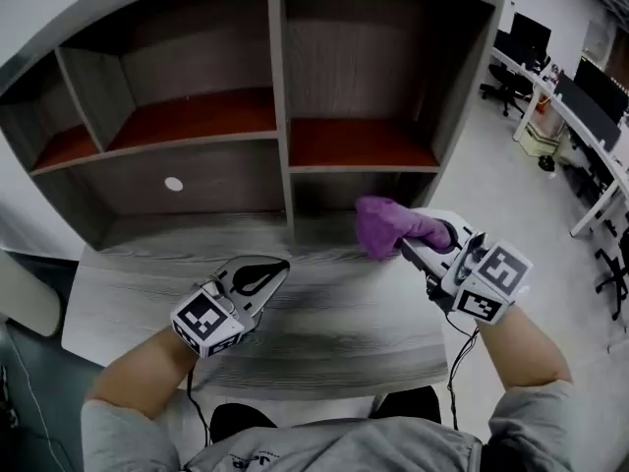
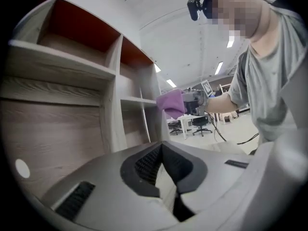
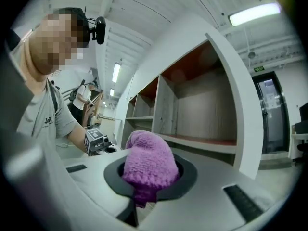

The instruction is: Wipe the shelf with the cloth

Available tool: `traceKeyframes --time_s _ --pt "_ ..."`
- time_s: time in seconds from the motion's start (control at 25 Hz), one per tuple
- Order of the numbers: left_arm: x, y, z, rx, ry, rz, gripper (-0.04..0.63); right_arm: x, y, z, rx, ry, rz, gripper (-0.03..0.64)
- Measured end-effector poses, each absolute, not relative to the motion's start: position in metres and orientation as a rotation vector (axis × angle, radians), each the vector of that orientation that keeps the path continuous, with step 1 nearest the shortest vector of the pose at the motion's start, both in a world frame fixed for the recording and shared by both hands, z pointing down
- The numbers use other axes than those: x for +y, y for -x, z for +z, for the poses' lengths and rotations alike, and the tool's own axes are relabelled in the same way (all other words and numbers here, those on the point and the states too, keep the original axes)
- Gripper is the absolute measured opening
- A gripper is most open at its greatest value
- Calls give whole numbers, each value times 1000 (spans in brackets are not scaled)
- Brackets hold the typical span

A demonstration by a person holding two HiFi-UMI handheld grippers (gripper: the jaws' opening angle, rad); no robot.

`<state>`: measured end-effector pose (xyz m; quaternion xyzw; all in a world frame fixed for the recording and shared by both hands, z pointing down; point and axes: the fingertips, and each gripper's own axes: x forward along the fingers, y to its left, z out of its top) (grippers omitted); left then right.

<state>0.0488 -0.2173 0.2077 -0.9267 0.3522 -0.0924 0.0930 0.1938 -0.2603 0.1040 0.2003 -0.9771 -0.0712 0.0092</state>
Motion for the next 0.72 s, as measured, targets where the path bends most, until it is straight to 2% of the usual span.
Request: traceKeyframes --time_s 0.16,0.32,0.48,0.72 --pt "-207 -3 116 1331 2850 -110 12 -246 -177 24 -3084 -550 -78 58" --pt "-164 43 24 1548 2829 41 11 -205 -149 -56 -3074 -517 -71 60" --pt "-152 35 -67 1663 2743 187 9 -192 -159 -115 -3076 -488 -41 60" --pt "-139 20 -143 1660 2692 189 9 -186 -166 -176 -3078 -498 -81 60"
